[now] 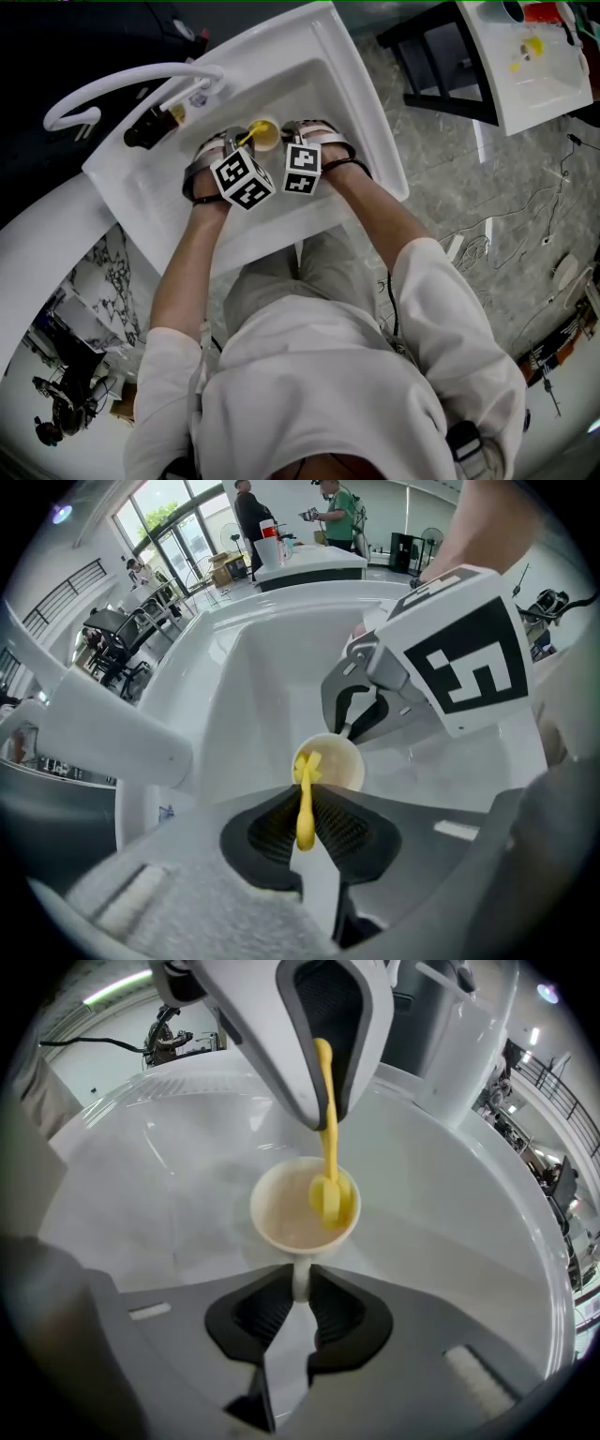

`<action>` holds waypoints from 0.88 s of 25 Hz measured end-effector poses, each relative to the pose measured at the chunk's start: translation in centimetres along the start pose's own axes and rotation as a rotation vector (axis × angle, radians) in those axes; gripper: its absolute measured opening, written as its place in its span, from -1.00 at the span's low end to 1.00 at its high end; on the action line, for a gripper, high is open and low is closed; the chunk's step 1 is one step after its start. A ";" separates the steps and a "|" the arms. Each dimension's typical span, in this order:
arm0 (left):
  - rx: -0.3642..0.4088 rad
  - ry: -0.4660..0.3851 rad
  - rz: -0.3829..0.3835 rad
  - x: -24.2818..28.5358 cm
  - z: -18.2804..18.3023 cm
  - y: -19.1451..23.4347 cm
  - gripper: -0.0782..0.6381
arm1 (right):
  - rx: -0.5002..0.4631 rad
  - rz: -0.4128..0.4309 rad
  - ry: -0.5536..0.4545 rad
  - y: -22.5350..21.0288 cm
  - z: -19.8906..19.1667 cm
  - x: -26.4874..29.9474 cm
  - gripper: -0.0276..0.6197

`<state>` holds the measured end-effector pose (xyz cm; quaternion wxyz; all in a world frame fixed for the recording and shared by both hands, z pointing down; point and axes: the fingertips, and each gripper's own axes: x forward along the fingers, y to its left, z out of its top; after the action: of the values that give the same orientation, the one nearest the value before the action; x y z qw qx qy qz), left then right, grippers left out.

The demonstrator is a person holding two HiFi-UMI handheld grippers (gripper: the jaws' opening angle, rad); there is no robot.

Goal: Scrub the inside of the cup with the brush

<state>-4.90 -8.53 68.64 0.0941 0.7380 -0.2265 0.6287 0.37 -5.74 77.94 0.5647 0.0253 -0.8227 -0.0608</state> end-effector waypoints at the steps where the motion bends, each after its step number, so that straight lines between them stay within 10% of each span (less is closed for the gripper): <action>1: -0.003 0.016 0.003 -0.1 -0.6 0.1 -0.67 | 0.004 0.002 0.001 0.0 0.0 0.0 -0.76; 15: 0.171 0.130 -0.064 1.2 -2.8 -4.3 -0.67 | -0.002 0.010 0.003 0.2 -0.1 0.1 -0.76; 22: 0.091 0.073 -0.048 2.2 -0.1 -2.6 -0.67 | 0.000 0.007 -0.005 0.3 0.0 0.0 -0.76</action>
<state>-3.53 -6.69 71.19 0.0840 0.7234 -0.1763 0.6622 0.37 -5.46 77.95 0.5630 0.0222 -0.8241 -0.0590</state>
